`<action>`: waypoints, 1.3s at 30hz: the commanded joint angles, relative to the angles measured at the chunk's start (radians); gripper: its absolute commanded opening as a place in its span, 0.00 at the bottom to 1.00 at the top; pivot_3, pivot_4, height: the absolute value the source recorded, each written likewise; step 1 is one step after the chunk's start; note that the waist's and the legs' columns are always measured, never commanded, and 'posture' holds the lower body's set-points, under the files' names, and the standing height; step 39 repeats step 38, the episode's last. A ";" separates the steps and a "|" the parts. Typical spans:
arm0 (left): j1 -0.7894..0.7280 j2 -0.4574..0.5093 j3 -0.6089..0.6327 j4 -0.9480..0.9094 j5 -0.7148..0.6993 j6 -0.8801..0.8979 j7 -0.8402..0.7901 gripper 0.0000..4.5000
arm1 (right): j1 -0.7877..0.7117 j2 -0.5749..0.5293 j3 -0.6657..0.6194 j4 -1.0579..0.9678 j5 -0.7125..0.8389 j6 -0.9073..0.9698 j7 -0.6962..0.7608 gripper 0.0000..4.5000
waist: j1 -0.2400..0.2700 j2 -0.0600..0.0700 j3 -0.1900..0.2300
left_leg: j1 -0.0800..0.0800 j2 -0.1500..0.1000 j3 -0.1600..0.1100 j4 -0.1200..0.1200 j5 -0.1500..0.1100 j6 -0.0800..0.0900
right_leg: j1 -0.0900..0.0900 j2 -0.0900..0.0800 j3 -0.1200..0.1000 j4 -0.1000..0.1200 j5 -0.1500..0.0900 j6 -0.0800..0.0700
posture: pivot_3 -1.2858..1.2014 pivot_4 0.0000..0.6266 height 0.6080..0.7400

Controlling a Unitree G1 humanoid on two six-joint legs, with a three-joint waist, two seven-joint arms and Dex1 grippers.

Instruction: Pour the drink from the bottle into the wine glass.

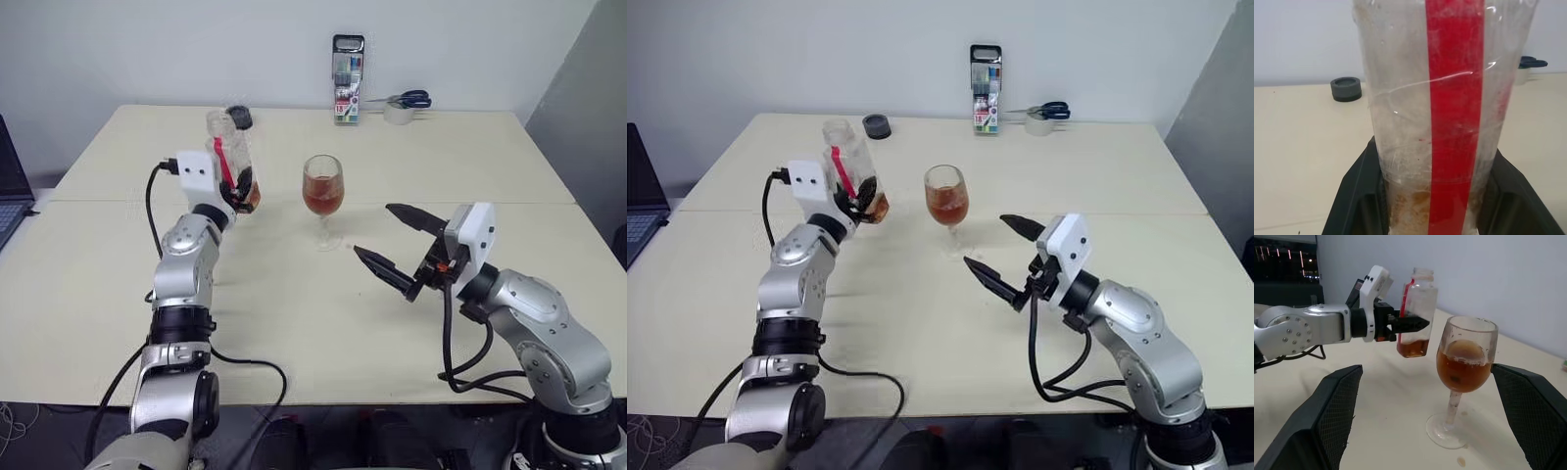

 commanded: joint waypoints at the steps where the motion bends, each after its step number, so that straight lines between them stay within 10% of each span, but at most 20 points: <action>1: 0.007 -0.001 0.001 -0.008 -0.010 -0.080 -0.018 0.37 | -0.023 0.014 0.004 -0.029 0.013 0.002 -0.013 1.00 | 0.002 0.000 0.000 | 0.000 0.000 0.000 0.000 0.000 0.000 | 0.000 0.000 0.000 0.000 0.000 0.000 | 0.52 0.24 1.00; 14: 0.047 -0.003 0.001 0.295 0.016 -0.273 -0.030 0.37 | -0.037 0.013 0.004 -0.037 0.007 0.020 -0.030 1.00 | 0.003 -0.001 -0.001 | 0.001 0.000 0.000 0.000 0.000 0.001 | 0.001 0.000 0.000 0.000 0.000 0.000 | 0.52 0.24 1.00; 21: 0.064 -0.004 0.011 0.275 -0.005 -0.262 -0.022 0.87 | -0.028 0.000 0.010 -0.056 0.006 0.024 -0.029 1.00 | 0.000 -0.001 -0.002 | 0.003 0.000 0.000 0.000 -0.002 0.004 | 0.003 0.000 0.000 0.000 0.000 0.000 | 0.52 0.24 1.00; 33: 0.328 0.010 -0.047 -0.148 -0.008 0.023 -0.030 0.99 | 0.233 -0.039 -0.004 -0.112 -0.190 0.097 -0.229 1.00 | 0.005 -0.002 -0.002 | 0.003 0.000 -0.001 -0.001 -0.002 0.003 | 0.004 -0.001 0.000 -0.002 0.000 0.000 | 0.52 0.24 1.00; 39: 0.490 -0.025 -0.077 -0.459 -0.043 0.222 0.013 0.99 | 0.342 0.145 -0.056 -0.137 -0.225 0.254 -0.467 1.00 | 0.002 -0.002 -0.003 | 0.005 0.001 0.000 -0.003 -0.002 0.003 | 0.004 -0.001 0.000 -0.001 0.000 0.000 | 0.52 0.24 1.00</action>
